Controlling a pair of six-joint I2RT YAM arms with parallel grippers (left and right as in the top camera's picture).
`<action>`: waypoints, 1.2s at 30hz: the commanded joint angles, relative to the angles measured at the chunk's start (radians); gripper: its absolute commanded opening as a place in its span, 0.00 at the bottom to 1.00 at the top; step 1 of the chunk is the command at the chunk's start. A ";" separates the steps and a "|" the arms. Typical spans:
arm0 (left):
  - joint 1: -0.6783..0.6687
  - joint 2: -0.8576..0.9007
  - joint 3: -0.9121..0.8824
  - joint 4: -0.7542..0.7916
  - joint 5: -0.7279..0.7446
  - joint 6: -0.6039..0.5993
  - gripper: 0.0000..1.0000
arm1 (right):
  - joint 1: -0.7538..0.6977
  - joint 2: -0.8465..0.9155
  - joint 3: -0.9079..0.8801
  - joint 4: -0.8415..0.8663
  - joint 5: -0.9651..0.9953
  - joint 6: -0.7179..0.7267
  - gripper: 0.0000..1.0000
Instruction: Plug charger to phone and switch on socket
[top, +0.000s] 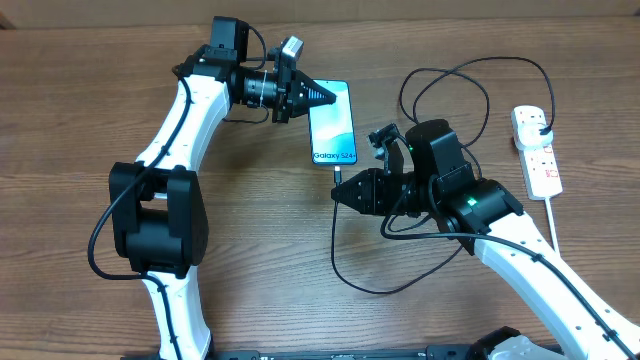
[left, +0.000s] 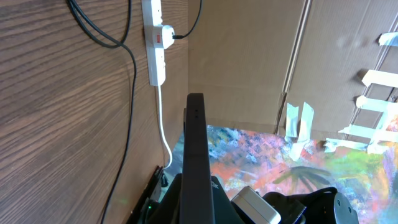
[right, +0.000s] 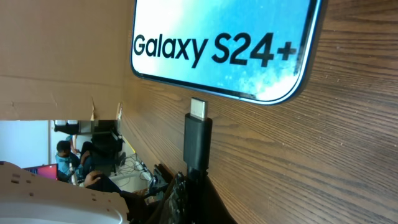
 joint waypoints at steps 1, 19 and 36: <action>-0.013 0.000 0.016 0.000 0.030 -0.006 0.04 | 0.004 0.002 -0.007 0.009 -0.013 -0.014 0.04; -0.026 0.000 0.016 0.000 0.026 -0.002 0.04 | 0.004 0.002 -0.007 0.006 -0.013 -0.014 0.04; -0.026 0.000 0.016 0.000 0.026 0.005 0.04 | 0.004 0.002 -0.007 0.004 -0.013 -0.014 0.04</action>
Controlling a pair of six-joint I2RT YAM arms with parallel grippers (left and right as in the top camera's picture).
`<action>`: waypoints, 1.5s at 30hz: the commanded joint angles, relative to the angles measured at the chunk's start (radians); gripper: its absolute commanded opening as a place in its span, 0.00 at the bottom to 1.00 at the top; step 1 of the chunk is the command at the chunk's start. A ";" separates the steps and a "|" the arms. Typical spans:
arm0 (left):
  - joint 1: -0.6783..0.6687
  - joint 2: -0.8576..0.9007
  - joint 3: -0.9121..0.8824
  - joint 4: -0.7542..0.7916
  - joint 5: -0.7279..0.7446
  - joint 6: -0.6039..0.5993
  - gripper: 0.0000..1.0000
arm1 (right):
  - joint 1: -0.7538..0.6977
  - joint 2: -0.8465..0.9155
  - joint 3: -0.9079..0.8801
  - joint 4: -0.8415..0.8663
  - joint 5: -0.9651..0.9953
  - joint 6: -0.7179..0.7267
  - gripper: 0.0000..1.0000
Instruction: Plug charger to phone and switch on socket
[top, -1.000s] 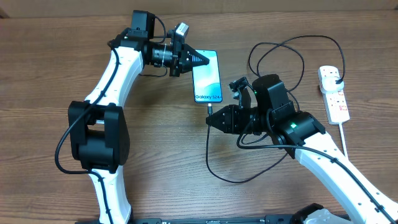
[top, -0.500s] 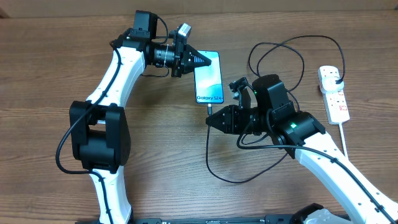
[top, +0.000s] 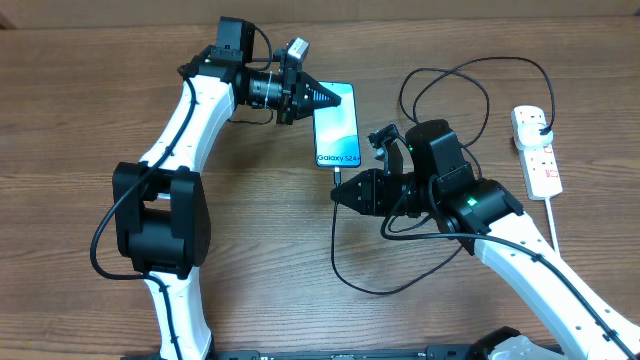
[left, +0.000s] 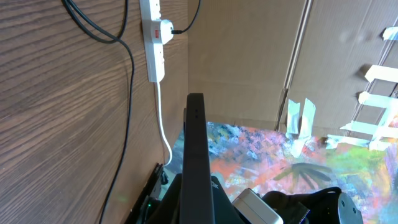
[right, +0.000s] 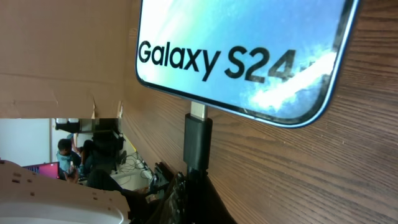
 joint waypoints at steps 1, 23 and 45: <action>-0.006 0.000 0.016 0.000 0.025 0.005 0.04 | 0.004 0.002 -0.007 0.006 -0.006 -0.012 0.04; -0.006 0.000 0.016 -0.003 0.004 0.005 0.04 | 0.004 0.002 -0.007 0.005 0.002 -0.012 0.04; -0.006 0.000 0.016 -0.003 0.026 0.004 0.04 | 0.004 0.002 -0.007 0.002 0.002 -0.012 0.04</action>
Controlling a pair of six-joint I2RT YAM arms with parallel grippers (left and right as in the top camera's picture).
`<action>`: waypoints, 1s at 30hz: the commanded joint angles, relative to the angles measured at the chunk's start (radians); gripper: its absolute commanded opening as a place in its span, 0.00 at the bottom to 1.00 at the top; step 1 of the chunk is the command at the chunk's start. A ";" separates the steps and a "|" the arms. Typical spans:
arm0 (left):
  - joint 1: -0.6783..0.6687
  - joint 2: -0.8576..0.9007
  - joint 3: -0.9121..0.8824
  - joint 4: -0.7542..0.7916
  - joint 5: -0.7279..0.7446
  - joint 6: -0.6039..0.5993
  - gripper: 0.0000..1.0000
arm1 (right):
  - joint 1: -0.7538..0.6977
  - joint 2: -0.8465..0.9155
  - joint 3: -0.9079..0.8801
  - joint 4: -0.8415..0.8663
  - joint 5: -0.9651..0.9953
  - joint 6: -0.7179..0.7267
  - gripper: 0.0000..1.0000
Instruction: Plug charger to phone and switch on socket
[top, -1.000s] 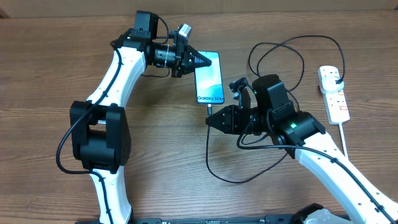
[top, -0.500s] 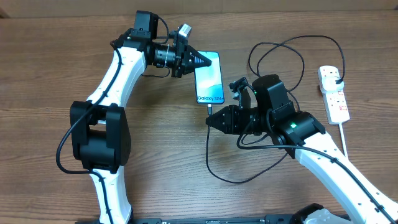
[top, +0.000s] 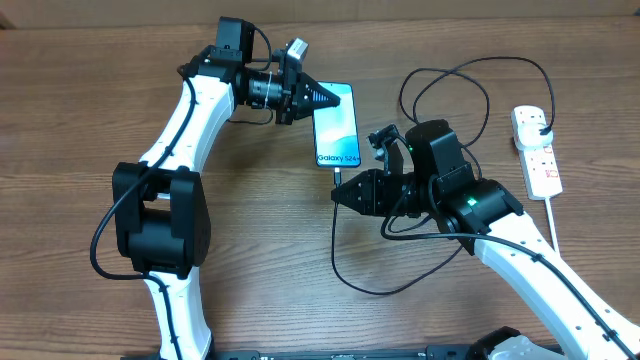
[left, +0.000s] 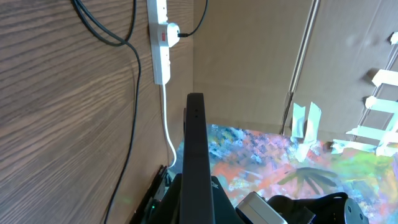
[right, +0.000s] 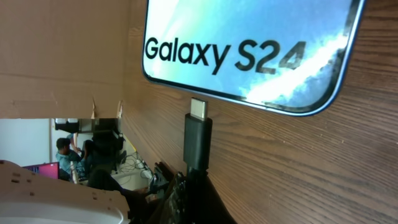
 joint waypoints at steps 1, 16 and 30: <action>-0.006 0.000 0.016 0.001 0.057 0.004 0.04 | 0.004 0.002 -0.007 0.005 0.001 -0.011 0.04; -0.006 0.000 0.016 0.005 0.091 0.005 0.04 | 0.004 0.002 -0.007 0.003 0.001 -0.011 0.04; -0.006 0.000 0.016 0.004 0.081 0.020 0.05 | 0.004 0.002 -0.007 0.007 0.008 -0.011 0.04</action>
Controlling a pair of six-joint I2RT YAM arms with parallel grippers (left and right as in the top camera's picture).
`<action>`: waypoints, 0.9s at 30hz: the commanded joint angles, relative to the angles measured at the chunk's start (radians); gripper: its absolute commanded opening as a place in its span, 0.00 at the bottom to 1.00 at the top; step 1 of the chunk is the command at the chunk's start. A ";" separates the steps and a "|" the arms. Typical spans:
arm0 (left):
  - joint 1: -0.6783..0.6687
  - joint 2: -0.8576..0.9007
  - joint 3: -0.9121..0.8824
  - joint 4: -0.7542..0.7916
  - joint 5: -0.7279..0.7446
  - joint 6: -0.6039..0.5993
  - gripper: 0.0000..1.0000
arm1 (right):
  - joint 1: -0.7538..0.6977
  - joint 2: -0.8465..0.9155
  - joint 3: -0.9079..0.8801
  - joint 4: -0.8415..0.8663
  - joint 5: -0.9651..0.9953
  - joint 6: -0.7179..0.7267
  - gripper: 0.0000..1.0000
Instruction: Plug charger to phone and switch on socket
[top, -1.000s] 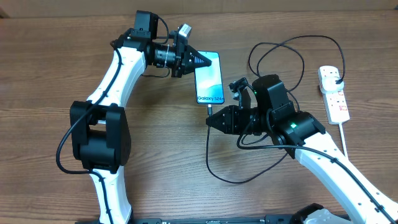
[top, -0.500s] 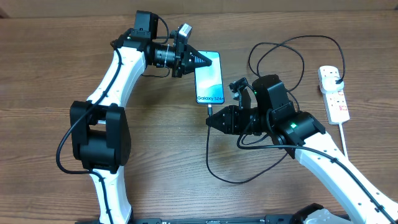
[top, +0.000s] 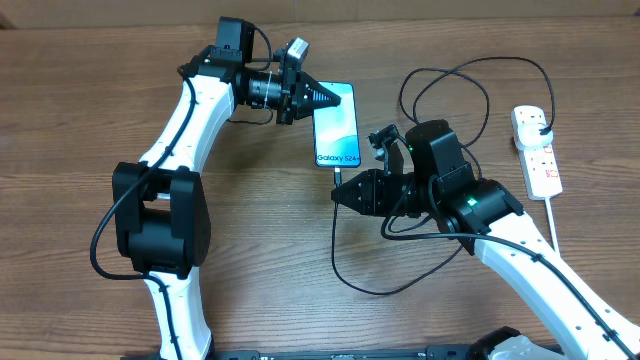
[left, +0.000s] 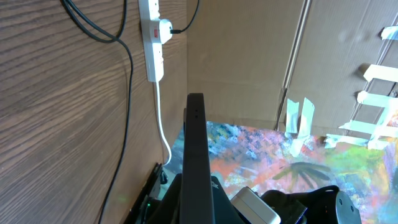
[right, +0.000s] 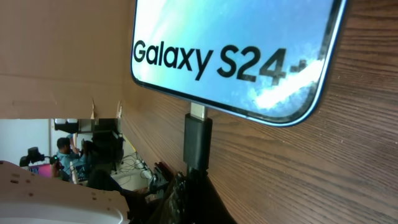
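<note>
The phone (top: 337, 125) lies screen up, showing "Galaxy S24+" (right: 211, 59). My left gripper (top: 328, 97) is shut, its tip against the phone's far left edge; the left wrist view shows it as one dark bar (left: 196, 124). My right gripper (top: 340, 191) is shut on the black charger plug (right: 198, 140), whose metal tip sits right at the phone's bottom edge. Whether the tip is inside the port is hidden. The white power strip (top: 535, 150) lies at the right, a plug in its far socket and red switches (left: 156, 28).
The black charger cable (top: 372, 287) loops over the table in front of the right arm and curls behind it toward the strip. The strip's white lead (top: 552, 218) runs toward the near right edge. A cardboard wall (left: 249, 62) stands beyond the table.
In the right wrist view the phone's bottom edge has come down onto the plug's tip, closing the small gap. The left wrist view has swung slightly. Both grippers stay shut.
At first the plug, held in my right gripper, stood a little short of the phone's bottom edge, my left gripper against the phone's far end. The phone then shifted right and nearer the plug, drew back slightly, and now meets the tip.
</note>
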 joint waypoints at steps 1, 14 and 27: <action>-0.006 0.000 0.016 0.003 0.048 0.016 0.04 | 0.004 0.002 -0.007 0.008 0.006 -0.011 0.04; 0.000 0.000 0.016 0.002 0.021 0.019 0.04 | 0.004 0.002 -0.007 0.008 0.006 -0.011 0.04; 0.000 0.000 0.016 0.002 0.014 0.019 0.04 | 0.004 0.002 -0.007 0.009 0.007 -0.011 0.04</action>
